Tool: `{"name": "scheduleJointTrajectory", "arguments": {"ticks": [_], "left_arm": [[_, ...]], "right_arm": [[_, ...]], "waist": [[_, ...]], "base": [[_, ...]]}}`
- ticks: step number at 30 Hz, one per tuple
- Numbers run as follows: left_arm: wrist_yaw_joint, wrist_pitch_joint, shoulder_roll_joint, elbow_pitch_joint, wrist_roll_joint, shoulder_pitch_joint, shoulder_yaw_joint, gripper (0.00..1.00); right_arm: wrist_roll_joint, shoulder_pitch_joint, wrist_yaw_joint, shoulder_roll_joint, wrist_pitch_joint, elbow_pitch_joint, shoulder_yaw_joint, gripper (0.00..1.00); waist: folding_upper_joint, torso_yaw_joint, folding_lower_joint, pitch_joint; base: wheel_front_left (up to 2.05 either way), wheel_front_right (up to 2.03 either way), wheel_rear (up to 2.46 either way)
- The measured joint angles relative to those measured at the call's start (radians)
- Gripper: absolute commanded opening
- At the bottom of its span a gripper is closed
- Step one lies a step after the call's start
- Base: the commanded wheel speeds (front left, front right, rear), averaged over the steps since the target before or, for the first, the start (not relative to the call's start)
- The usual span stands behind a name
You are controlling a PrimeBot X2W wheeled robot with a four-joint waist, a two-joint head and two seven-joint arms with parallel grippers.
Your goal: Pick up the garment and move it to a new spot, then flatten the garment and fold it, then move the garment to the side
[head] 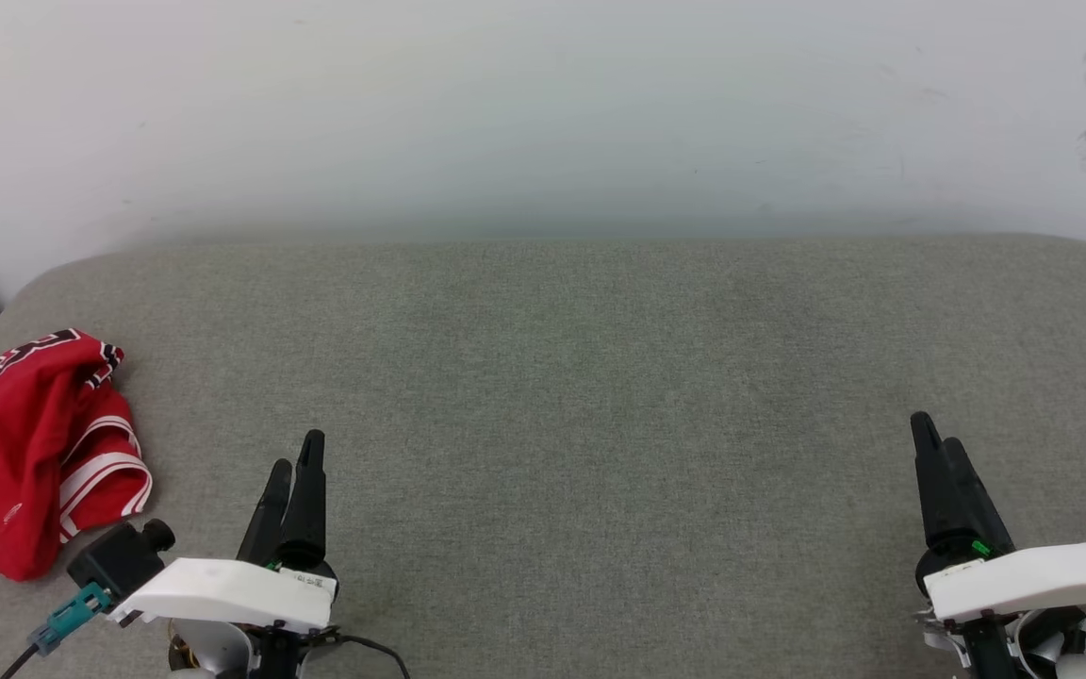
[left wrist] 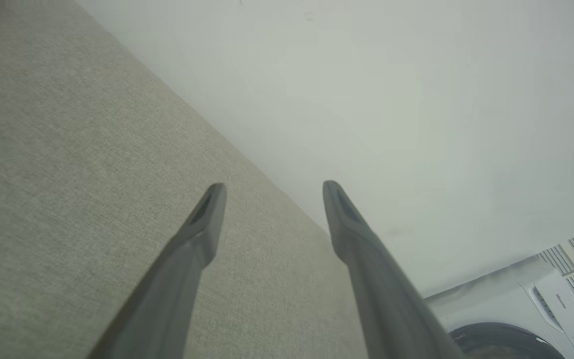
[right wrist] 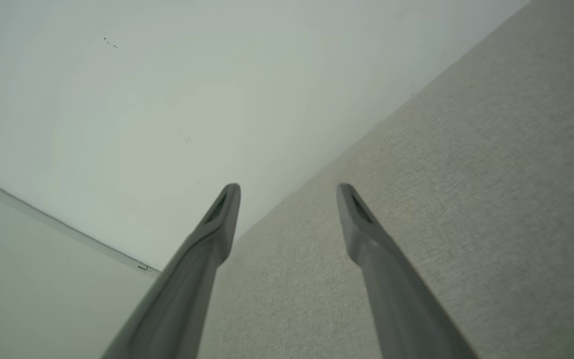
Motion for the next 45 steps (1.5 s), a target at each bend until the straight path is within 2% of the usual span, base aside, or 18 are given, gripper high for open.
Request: {"name": "scheduleJointTrajectory", "arguments": {"ticks": [4, 20, 45], "left_arm": [[0.000, -0.014, 0.004, -0.002, 0.088, 0.000, -0.012, 1.00], [0.009, -0.063, 0.025, 0.010, 0.327, -0.016, -0.044, 1.00], [0.018, -0.128, 0.043, 0.017, 0.591, -0.031, -0.095, 1.00]], "right_arm": [[-0.089, 0.001, 0.000, 0.000, -0.010, -0.010, -0.004, 1.00], [-0.351, 0.006, 0.000, 0.000, -0.016, -0.050, -0.008, 1.00], [-0.643, 0.026, 0.000, 0.000, -0.025, -0.100, -0.022, 1.00]], "waist": [[0.0000, 0.001, 0.0000, -0.001], [0.0000, 0.004, -0.0001, -0.005], [0.0000, 0.006, -0.0001, -0.012]], "base": [[0.00, 0.00, 0.00], [0.00, 0.00, 0.00], [0.00, 0.00, 0.00]]}}
